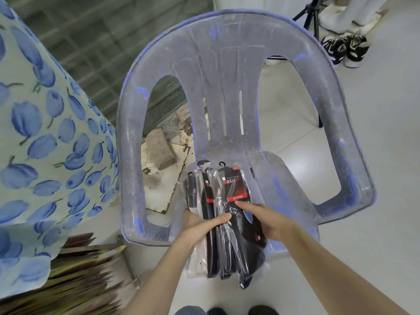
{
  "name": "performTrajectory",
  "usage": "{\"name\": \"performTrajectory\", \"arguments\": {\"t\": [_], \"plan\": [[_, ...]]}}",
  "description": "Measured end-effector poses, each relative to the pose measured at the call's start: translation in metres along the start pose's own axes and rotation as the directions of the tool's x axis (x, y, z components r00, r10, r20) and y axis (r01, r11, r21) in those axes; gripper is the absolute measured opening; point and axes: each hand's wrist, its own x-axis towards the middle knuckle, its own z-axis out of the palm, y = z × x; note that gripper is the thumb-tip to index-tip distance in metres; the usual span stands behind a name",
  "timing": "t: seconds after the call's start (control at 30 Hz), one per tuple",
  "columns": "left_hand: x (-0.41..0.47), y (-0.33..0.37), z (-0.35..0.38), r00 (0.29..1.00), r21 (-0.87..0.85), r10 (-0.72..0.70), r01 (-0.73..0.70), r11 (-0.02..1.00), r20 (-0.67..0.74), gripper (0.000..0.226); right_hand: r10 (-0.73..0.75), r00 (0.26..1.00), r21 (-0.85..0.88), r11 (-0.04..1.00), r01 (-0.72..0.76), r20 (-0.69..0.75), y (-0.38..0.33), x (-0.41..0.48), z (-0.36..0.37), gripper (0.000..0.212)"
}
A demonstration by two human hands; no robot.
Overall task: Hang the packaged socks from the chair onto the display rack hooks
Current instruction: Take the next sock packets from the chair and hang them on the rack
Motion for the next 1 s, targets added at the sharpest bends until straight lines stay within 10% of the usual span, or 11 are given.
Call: {"name": "performTrajectory", "arguments": {"t": [0.17, 0.33, 0.63, 0.8, 1.0], "plan": [[-0.034, -0.013, 0.010, 0.996, 0.002, 0.073, -0.073, 0.997, 0.044, 0.147, -0.106, 0.974, 0.049, 0.994, 0.098, 0.201, 0.011, -0.034, -0.005, 0.017], [-0.077, 0.018, 0.003, 0.972, 0.020, 0.233, -0.232, 0.972, -0.019, 0.109, -0.219, 0.958, -0.018, 0.974, 0.226, 0.187, -0.018, -0.085, 0.010, 0.034], [-0.243, 0.127, -0.026, 0.884, -0.026, 0.436, -0.446, 0.895, -0.167, 0.138, -0.540, 0.829, -0.278, 0.782, 0.558, 0.148, -0.133, -0.270, 0.075, 0.057], [-0.364, 0.192, -0.054, 0.788, 0.008, 0.548, -0.569, 0.822, -0.279, 0.159, -0.683, 0.681, -0.152, 0.668, 0.728, 0.262, -0.193, -0.369, 0.118, 0.019], [-0.473, 0.220, -0.091, 0.723, 0.030, 0.611, -0.637, 0.770, -0.322, 0.156, -0.687, 0.616, -0.119, 0.626, 0.771, 0.386, -0.224, -0.460, 0.171, 0.043]]}}
